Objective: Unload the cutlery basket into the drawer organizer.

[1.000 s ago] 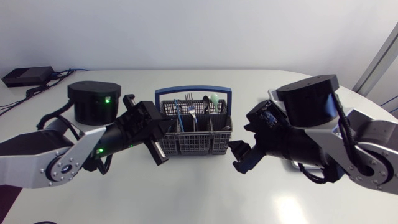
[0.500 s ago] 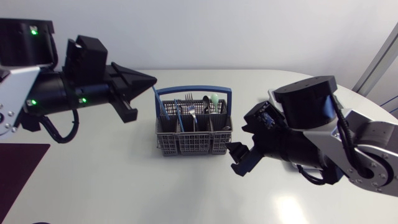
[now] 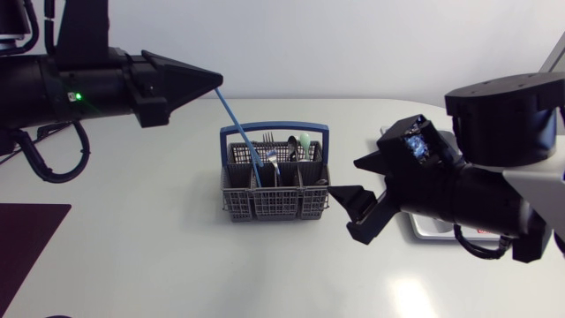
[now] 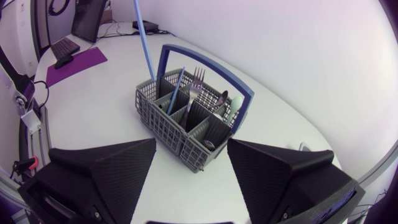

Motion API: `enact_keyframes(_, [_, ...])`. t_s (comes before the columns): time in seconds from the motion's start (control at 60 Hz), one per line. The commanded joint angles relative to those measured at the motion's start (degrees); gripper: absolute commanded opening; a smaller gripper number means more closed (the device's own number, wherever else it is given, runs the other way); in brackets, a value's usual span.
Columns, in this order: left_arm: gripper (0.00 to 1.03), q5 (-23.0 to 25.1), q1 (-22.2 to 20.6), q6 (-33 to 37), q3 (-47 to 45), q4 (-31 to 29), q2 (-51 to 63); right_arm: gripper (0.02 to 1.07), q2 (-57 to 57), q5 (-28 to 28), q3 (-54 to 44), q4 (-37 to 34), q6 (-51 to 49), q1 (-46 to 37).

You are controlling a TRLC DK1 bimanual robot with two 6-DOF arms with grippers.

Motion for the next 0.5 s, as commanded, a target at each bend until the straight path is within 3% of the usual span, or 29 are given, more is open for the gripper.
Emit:
enact_keyframes(0.0, [0.04, 1.1, -2.2, -3.0, 2.5, -0.8, 2.8, 0.85, -0.7, -1.7, 1.6, -1.5, -0.9, 0.7])
enact_keyframes(0.233, [0.04, 1.5, -7.9, -6.5, 5.4, -1.3, 9.4, 0.84, 0.6, -5.8, 3.9, -1.9, 0.7, 1.8])
enact_keyframes(0.483, [0.04, 5.1, -9.0, -10.4, 8.8, -1.7, 15.8, 0.84, 5.7, -7.2, 6.1, -0.8, 1.4, 2.8])
